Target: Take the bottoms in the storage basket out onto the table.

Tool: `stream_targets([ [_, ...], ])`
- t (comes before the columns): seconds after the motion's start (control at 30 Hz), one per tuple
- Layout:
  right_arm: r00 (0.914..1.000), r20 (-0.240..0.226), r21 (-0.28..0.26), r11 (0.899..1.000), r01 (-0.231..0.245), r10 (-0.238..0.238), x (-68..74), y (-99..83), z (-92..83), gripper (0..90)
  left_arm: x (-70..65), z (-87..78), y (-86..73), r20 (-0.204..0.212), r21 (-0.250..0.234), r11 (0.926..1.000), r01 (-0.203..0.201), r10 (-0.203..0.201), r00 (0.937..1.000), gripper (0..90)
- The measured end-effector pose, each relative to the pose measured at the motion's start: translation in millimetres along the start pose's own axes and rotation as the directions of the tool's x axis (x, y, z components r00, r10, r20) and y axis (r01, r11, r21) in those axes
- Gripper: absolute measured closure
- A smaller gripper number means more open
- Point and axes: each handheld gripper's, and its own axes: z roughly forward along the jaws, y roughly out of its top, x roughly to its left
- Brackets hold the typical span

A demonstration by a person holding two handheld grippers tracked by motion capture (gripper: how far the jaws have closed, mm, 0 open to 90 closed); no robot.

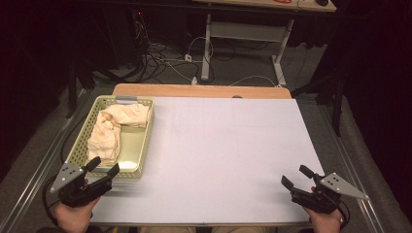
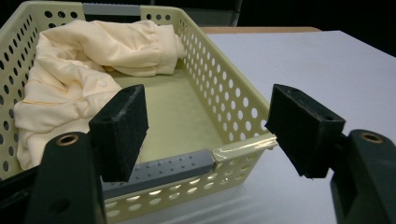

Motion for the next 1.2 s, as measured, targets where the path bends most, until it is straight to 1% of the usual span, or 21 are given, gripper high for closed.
stream_targets([
  [0.23, 1.0000, -0.004, 0.000, 1.000, 0.003, -0.003, 0.4, 0.0, -0.2, 18.8, -2.0, 2.8, 2.8, 0.007, 0.001, 0.9999, -0.012, 0.012, 0.9999, 27.5],
  [0.3, 1.0000, -0.006, 0.000, 1.000, 0.003, -0.003, 0.6, 0.0, -0.2, 18.8, -1.6, 3.6, 3.9, 0.026, -0.005, 1.0000, 0.008, -0.008, 0.9996, 27.5],
  [0.33, 1.0000, -0.007, -0.001, 1.000, 0.004, -0.004, 0.7, 0.0, -0.1, 18.8, -2.0, 3.9, 4.5, 0.028, -0.008, 0.9999, 0.007, -0.007, 0.9996, 27.5],
  [0.43, 1.0000, -0.009, -0.002, 1.000, 0.005, -0.005, 0.8, 0.2, 0.0, 18.8, -4.0, 5.2, 5.8, 0.018, -0.006, 0.9999, -0.015, 0.015, 0.9997, 27.5],
  [0.63, 0.9999, -0.012, 0.001, 1.000, 0.005, -0.005, 1.4, 0.2, 0.6, 18.8, -4.1, 7.9, 8.0, 0.018, -0.005, 0.9999, -0.013, 0.013, 0.9998, 27.6],
  [0.8, 0.9999, -0.012, 0.002, 1.000, 0.006, -0.006, 1.4, 0.2, 0.5, 18.8, -6.4, 7.8, 10.3, 0.012, -0.019, 0.9995, -0.027, 0.027, 0.9996, 27.5],
  [0.97, 0.9999, -0.012, 0.005, 1.000, 0.006, -0.006, 1.5, 0.1, 0.8, 18.8, -6.5, 8.9, 12.6, 0.014, -0.029, 0.9994, -0.020, 0.020, 0.9997, 27.5],
  [1.2, 0.9999, -0.012, 0.009, 1.000, 0.006, -0.006, 1.4, 0.0, 1.1, 18.8, -7.9, 12.0, 15.3, 0.014, -0.033, 0.9991, -0.026, 0.027, 0.9995, 27.8],
])
